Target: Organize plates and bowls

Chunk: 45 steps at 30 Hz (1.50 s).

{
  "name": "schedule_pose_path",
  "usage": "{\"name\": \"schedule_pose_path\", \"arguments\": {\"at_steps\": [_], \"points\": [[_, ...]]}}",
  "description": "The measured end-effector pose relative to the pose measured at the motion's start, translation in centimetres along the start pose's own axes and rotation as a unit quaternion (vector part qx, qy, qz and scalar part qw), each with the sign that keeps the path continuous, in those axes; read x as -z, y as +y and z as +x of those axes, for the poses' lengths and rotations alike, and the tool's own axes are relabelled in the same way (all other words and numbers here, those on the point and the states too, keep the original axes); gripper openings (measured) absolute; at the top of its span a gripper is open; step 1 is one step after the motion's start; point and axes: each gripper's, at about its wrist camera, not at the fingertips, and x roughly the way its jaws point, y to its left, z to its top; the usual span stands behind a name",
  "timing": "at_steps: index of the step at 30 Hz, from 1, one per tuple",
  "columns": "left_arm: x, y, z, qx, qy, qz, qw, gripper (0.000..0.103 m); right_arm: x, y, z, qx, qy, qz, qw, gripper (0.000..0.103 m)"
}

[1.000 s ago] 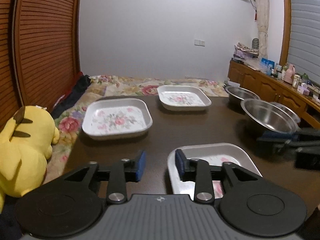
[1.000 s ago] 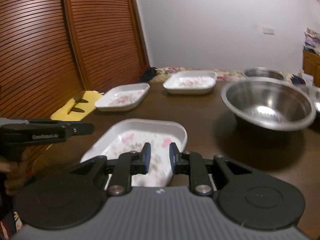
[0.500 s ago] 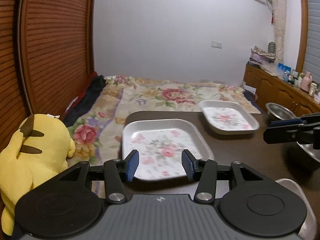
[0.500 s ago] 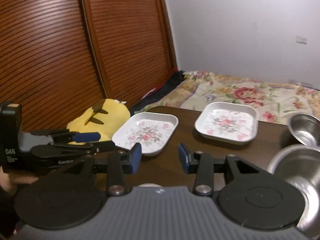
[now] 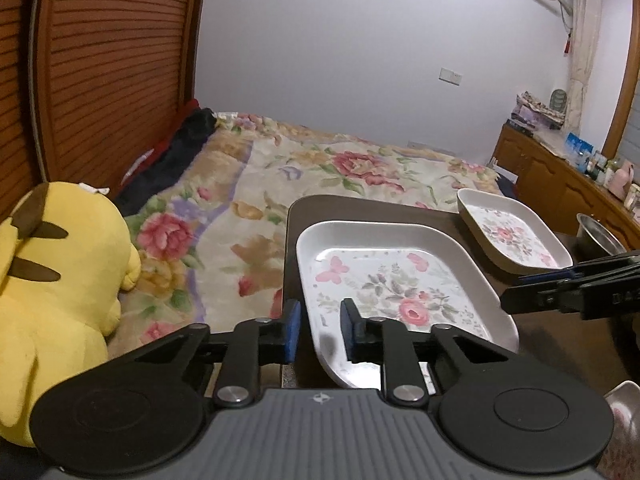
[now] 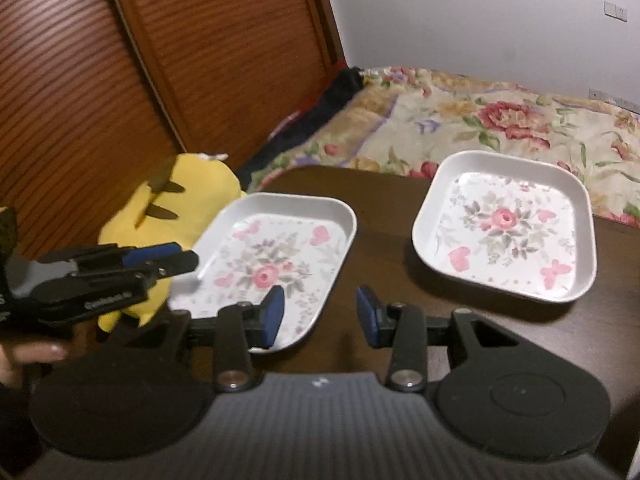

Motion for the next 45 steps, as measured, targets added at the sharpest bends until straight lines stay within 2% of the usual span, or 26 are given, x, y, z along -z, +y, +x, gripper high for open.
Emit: {"name": "schedule_pose_path", "arguments": {"at_steps": [9,16,20,25,28,32,45], "points": [[-0.1,0.8,0.5,0.019,0.000,-0.010,0.9998,0.016,-0.5,0.1,2.4,0.008,0.025,-0.005,1.000,0.034],[0.1,0.6,0.7,0.019,0.006,-0.002,0.9998,0.016,-0.6,0.2,3.3,0.017,0.031,-0.006,0.999,0.026],[0.2,0.7,0.7,0.019,0.009,0.000,0.9998,0.010,-0.5,0.4,3.4,0.017,0.033,-0.012,0.999,0.020],[0.4,0.4,0.4,0.017,0.012,0.002,0.9998,0.010,-0.5,0.5,3.5,0.016,0.032,-0.019,0.999,0.019],[0.5,0.1,0.2,0.013,0.013,0.003,0.9998,0.010,-0.6,0.2,3.5,0.007,0.034,-0.013,0.999,0.012],[0.2,-0.3,-0.7,0.014,0.008,0.004,0.9999,0.010,-0.7,0.1,3.5,0.007,0.037,-0.005,0.999,0.012],[-0.4,-4.1,-5.2,0.026,-0.022,0.022,0.9992,0.010,-0.2,0.4,-1.0,0.004,0.010,0.000,1.000,0.011]]}}
